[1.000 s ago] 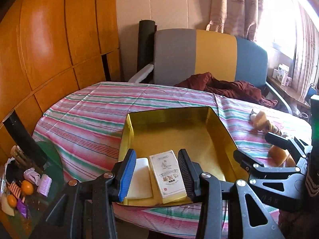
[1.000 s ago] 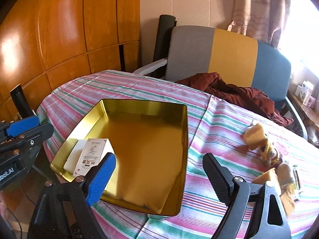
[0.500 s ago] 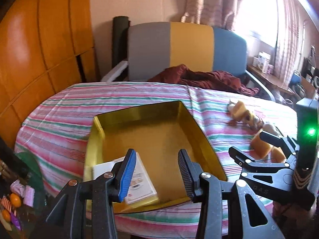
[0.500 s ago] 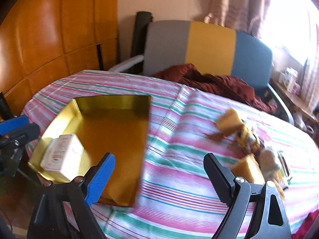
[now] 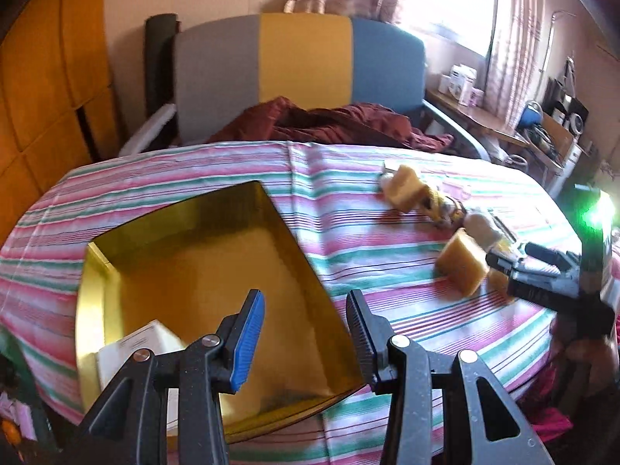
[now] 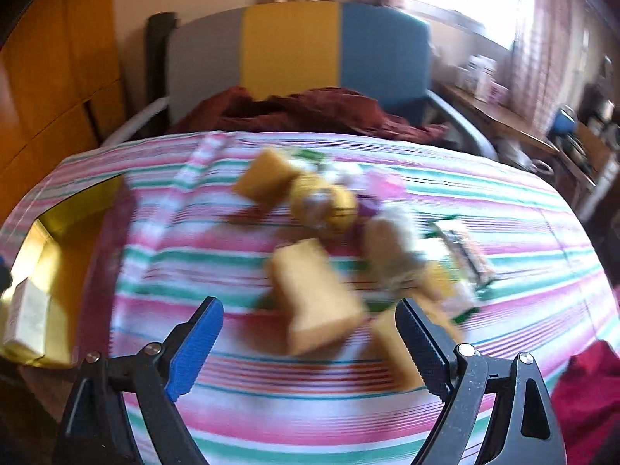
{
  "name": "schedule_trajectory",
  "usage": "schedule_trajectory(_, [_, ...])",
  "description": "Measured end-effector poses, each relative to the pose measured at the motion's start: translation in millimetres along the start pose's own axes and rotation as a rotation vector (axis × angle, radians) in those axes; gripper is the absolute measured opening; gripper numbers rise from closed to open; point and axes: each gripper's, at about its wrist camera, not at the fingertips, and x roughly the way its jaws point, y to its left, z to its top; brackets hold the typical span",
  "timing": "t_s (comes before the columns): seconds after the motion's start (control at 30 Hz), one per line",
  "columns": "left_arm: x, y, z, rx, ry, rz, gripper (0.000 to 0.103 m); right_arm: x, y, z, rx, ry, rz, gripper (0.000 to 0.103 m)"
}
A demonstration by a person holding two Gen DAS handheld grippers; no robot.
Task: Organize objects
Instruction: 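Grasp the yellow sponge with the left tool while the right tool grasps the pink roller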
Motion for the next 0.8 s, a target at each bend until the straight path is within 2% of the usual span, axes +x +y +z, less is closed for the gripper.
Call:
schedule_trajectory(0.23, [24.6, -22.0, 25.5, 0.023, 0.033, -0.072, 0.044, 24.5, -62.7, 43.1, 0.135, 0.015, 0.017, 0.090])
schedule_trajectory(0.4, [49.1, -33.6, 49.7, 0.001, 0.075, -0.143, 0.044, 62.8, -84.7, 77.5, 0.187, 0.038, 0.030, 0.083])
schedule_trajectory(0.57, [78.0, -47.9, 73.6, -0.028, 0.117, -0.202, 0.045, 107.1, -88.8, 102.7, 0.216, 0.097, 0.061, 0.076])
schedule_trajectory(0.67, [99.7, -55.5, 88.1, -0.066, 0.146, -0.254, 0.053, 129.6, -86.7, 112.8, 0.209, 0.130, 0.087, 0.076])
schedule_trajectory(0.73, [112.1, -59.6, 95.9, -0.094, 0.162, -0.288, 0.064, 144.0, -86.1, 117.5, 0.196, 0.159, 0.100, 0.076])
schedule_trajectory(0.8, [124.1, -62.2, 102.8, -0.111, 0.161, -0.313, 0.070, 155.2, -86.6, 119.7, 0.181, 0.179, 0.108, 0.074])
